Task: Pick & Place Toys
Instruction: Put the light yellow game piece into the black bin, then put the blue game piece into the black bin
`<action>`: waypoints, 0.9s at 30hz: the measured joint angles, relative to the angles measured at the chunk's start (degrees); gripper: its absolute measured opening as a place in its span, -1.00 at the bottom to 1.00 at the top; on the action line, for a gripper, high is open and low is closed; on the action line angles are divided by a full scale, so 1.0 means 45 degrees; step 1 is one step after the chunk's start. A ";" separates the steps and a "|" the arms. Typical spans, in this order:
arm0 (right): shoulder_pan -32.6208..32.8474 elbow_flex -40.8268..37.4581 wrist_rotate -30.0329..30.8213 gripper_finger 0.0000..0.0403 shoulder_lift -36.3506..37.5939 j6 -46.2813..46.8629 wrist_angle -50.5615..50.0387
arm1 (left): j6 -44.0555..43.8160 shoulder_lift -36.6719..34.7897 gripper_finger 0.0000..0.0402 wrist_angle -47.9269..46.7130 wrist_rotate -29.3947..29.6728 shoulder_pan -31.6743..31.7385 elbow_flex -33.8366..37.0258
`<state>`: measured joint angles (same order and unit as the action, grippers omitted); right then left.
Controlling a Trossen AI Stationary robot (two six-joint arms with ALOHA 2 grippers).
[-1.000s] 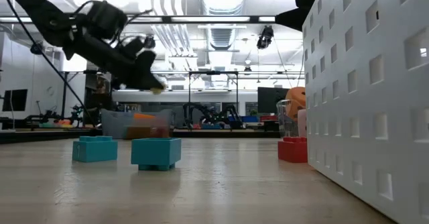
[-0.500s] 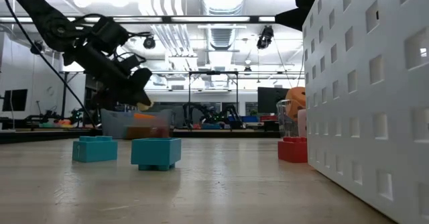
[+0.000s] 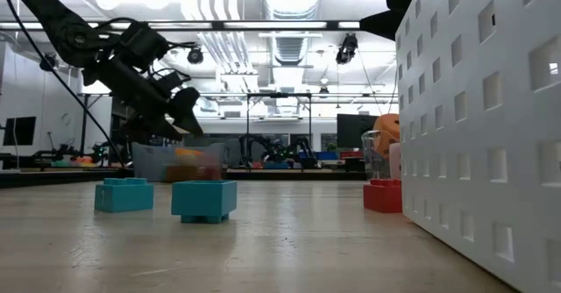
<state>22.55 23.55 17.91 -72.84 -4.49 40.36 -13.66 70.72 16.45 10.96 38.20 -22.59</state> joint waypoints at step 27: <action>0.0000 0.0000 0.0000 0.55 0.0005 -0.0056 -0.0010 | 0.2216 -0.1410 0.65 0.0499 -0.3071 -0.7496 -0.0005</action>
<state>22.55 23.55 17.91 -72.82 -4.74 40.32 -3.68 64.37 18.69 -2.86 4.46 -22.61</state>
